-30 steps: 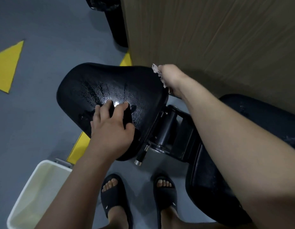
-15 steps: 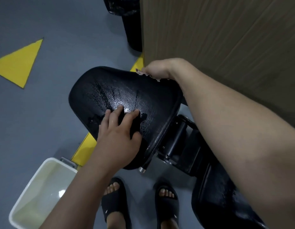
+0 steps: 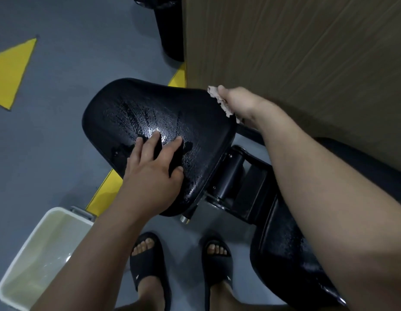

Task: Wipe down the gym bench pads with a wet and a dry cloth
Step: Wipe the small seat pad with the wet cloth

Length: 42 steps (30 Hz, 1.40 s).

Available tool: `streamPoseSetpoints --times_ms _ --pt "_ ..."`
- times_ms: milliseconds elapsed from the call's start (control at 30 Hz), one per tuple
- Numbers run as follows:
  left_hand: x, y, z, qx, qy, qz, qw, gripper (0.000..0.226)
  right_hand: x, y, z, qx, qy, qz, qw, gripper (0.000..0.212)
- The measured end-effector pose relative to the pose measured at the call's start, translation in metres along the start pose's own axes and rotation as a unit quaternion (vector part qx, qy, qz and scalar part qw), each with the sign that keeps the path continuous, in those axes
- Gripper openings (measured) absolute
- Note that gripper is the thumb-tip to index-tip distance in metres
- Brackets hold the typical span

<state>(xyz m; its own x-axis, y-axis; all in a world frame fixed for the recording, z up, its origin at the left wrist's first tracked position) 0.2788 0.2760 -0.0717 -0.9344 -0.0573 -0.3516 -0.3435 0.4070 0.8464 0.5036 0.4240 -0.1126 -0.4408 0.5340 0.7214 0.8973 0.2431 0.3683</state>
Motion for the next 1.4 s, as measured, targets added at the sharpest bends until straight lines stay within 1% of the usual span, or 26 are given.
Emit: streamPoseSetpoints --times_ms 33,100,133,233,300,333,433,533,600,633,700,800,867,933,1000,1067,1167,1200,1300,1333,1400 --pt "-0.001 0.001 0.0 0.003 0.001 -0.001 1.0 0.06 -0.004 0.001 0.001 -0.028 -0.006 0.026 0.999 0.054" --pt "-0.004 0.001 -0.001 0.016 0.007 -0.003 1.0 0.061 -0.015 -0.001 -0.007 -0.082 -0.013 0.057 0.995 0.046" --pt "-0.006 0.0 -0.001 0.022 0.012 -0.002 1.0 0.061 -0.019 -0.005 -0.015 -0.105 -0.012 0.08 0.991 0.046" --pt "-0.01 0.0 -0.003 0.022 0.021 -0.002 1.0 0.061 -0.033 -0.024 -0.051 -0.174 0.006 0.149 0.973 0.052" --pt "-0.01 0.0 -0.004 0.016 0.021 -0.001 1.0 0.061 -0.041 -0.04 -0.073 -0.188 0.021 0.149 0.971 0.051" --pt "-0.009 -0.001 -0.004 0.014 0.02 -0.002 1.0 0.061 -0.04 -0.042 -0.08 -0.182 0.037 0.114 0.976 0.054" --pt "-0.006 0.003 -0.004 0.007 0.012 -0.008 1.0 0.061 -0.019 -0.027 -0.074 -0.143 0.08 -0.051 0.985 0.058" --pt "-0.002 0.005 -0.002 0.007 0.003 -0.012 1.0 0.063 0.004 -0.016 -0.035 -0.056 0.087 -0.11 0.989 0.055" --pt "0.001 0.008 0.001 -0.006 0.004 -0.022 1.0 0.062 0.02 -0.019 -0.013 0.005 0.097 -0.133 0.986 0.042" --pt "0.002 0.009 0.003 -0.014 0.008 -0.03 0.999 0.061 0.03 -0.022 -0.004 0.03 0.101 -0.155 0.982 0.034" --pt "0.004 0.013 0.006 -0.032 0.019 -0.036 0.999 0.058 0.049 -0.033 0.005 0.068 0.115 -0.215 0.967 0.027" --pt "0.004 0.015 0.009 -0.059 0.015 -0.022 0.998 0.056 0.069 -0.041 0.008 0.073 0.138 -0.303 0.94 0.024" --pt "0.005 0.017 0.01 -0.086 0.012 -0.015 0.996 0.055 0.075 -0.039 0.009 0.06 0.139 -0.342 0.927 0.022" --pt "0.008 0.017 0.011 -0.102 0.022 -0.003 0.994 0.058 0.081 -0.038 0.006 0.049 0.147 -0.354 0.922 0.025" --pt "0.017 0.018 0.011 -0.101 0.051 0.005 0.994 0.067 0.082 -0.044 0.007 0.086 0.137 -0.367 0.916 0.033" --pt "0.029 0.017 0.011 -0.086 0.086 0.007 0.993 0.08 0.082 -0.052 0.01 0.131 0.119 -0.369 0.912 0.042" --pt "0.04 0.011 0.011 -0.043 0.116 -0.022 0.992 0.092 0.088 -0.063 0.03 0.146 0.08 -0.349 0.922 0.05" --pt "0.041 0.008 0.012 -0.032 0.118 -0.036 0.992 0.092 0.091 -0.069 0.036 0.15 0.077 -0.348 0.922 0.049" --pt "0.041 0.004 0.016 -0.031 0.112 -0.052 0.992 0.093 0.109 -0.096 0.054 0.164 0.109 -0.349 0.916 0.026" --pt "0.042 0.003 0.017 -0.031 0.11 -0.051 0.992 0.093 0.114 -0.105 0.057 0.17 0.114 -0.349 0.914 0.029" --pt "0.043 0.002 0.018 -0.027 0.106 -0.048 0.993 0.093 0.122 -0.119 0.058 0.176 0.114 -0.326 0.922 0.044"
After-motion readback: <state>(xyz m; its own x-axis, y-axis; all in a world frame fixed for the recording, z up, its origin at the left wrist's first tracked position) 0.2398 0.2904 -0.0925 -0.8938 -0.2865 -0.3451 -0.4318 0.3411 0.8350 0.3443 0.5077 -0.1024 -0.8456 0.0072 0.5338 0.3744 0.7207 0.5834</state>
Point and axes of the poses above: each hand's wrist, its own z-axis towards the middle knuckle, its own y-axis out of the back of the hand, x = y × z, the point moved 6 cm from there along z, towards the middle knuckle, and after that the axes turned 10 degrees about z, right-handed, at the moved point
